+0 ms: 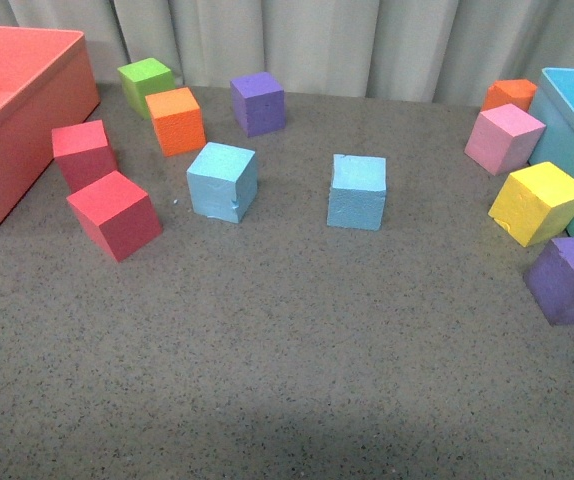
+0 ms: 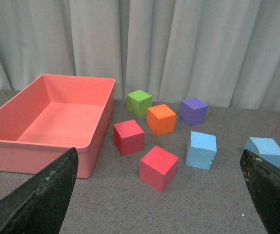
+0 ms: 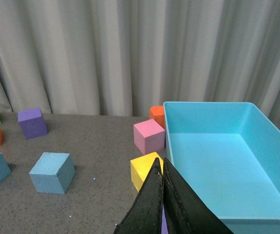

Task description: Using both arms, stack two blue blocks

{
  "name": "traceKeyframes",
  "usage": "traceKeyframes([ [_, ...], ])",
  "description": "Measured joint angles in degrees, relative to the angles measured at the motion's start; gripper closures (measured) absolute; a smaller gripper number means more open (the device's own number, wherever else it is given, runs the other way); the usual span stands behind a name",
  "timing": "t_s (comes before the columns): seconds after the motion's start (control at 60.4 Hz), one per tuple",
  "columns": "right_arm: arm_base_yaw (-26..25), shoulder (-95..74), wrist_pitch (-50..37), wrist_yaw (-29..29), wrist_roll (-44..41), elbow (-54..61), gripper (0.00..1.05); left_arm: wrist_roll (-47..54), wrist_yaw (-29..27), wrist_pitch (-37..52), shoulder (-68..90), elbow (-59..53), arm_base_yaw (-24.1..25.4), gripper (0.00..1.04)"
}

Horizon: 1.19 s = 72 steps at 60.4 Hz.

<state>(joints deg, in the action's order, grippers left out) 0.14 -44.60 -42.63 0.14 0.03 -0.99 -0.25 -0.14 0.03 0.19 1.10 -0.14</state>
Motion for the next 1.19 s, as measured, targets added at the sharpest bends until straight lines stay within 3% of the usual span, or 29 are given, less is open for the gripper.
traceKeyframes([
  [0.53,0.0,21.1,19.2,0.0,0.0,0.9,1.04,0.0,0.0,0.0,0.0,0.0,0.0,0.07],
  [1.193,0.0,34.3,32.2,0.0,0.0,0.9,1.04,0.0,0.0,0.0,0.0,0.0,0.0,0.07],
])
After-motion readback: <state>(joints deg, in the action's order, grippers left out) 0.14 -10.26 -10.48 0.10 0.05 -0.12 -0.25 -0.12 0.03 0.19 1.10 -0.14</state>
